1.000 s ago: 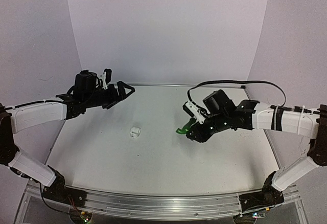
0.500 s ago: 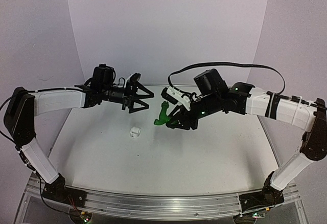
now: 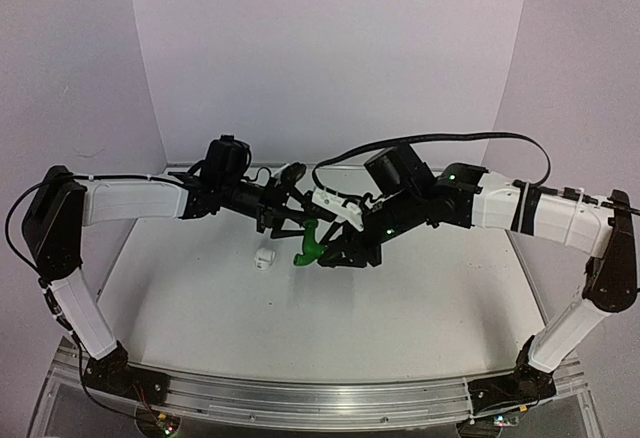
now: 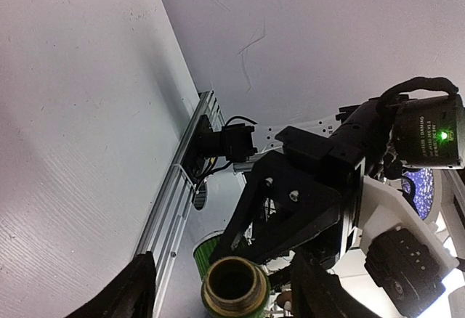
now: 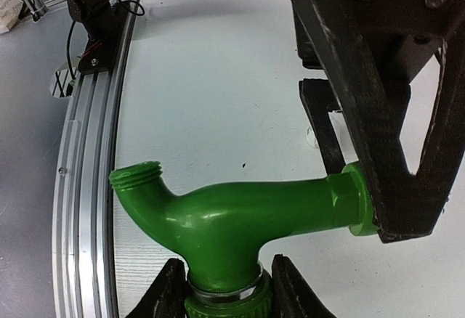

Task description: Install the water faucets

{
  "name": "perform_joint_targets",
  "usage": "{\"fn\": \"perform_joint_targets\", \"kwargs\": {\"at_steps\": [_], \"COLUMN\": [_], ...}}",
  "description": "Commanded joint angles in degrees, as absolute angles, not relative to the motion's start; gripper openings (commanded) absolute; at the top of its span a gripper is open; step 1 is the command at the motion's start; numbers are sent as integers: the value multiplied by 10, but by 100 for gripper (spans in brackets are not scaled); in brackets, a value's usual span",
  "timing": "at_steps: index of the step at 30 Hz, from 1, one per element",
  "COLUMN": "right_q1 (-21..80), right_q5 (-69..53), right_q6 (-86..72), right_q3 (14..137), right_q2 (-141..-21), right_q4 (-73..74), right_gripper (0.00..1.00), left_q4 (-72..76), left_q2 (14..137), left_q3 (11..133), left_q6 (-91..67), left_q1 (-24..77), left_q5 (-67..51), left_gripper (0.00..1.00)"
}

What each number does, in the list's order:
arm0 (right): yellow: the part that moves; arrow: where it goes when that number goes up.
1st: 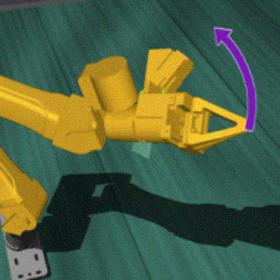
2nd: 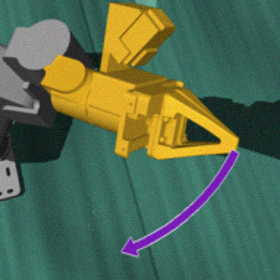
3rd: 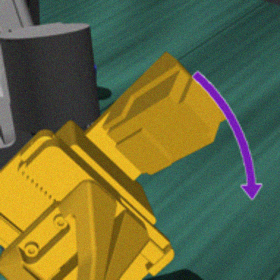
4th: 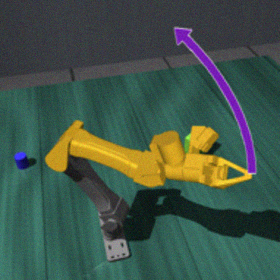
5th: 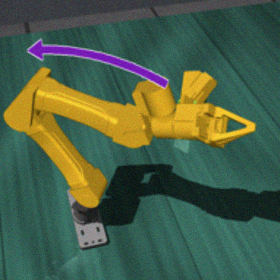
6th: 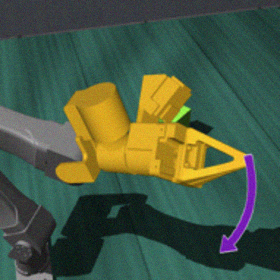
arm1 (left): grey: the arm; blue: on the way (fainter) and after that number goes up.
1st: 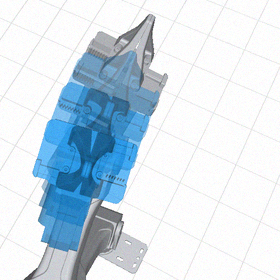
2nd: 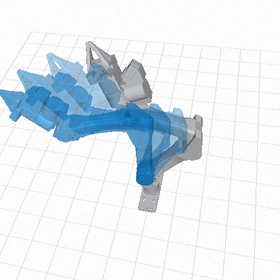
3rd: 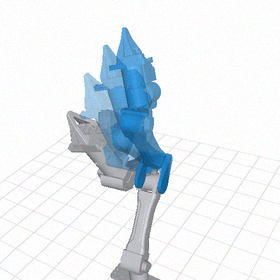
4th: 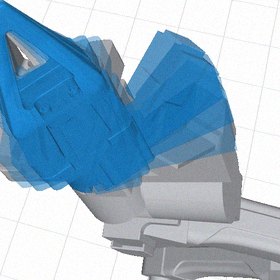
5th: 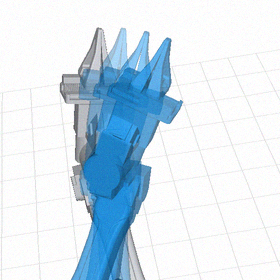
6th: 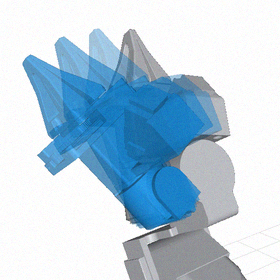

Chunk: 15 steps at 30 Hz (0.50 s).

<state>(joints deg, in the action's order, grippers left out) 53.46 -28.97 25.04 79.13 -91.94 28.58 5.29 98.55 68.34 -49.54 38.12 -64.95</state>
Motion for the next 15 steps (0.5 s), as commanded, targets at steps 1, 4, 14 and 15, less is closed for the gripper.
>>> {"fn": "perform_joint_targets", "kwargs": {"at_steps": [1,4,14,15], "right_q1": [541,543,545,544], "right_q5": [-281,-271,-242,-242], "right_q6": [260,260,261,260], "right_q3": [818,819,825,825], "right_q2": [-927,-930,-942,-944], "right_q4": [282,282,283,283], "right_gripper": [0,0,0,0], "left_q4": [42,30,-68,-79], "left_q2": [996,994,981,980], "left_q3": [720,725,739,742], "left_q6": [-495,-487,-422,-416], "left_q1": [388,388,394,394], "left_q5": [-666,-661,-629,-624], "left_gripper": [57,50,39,36]}}
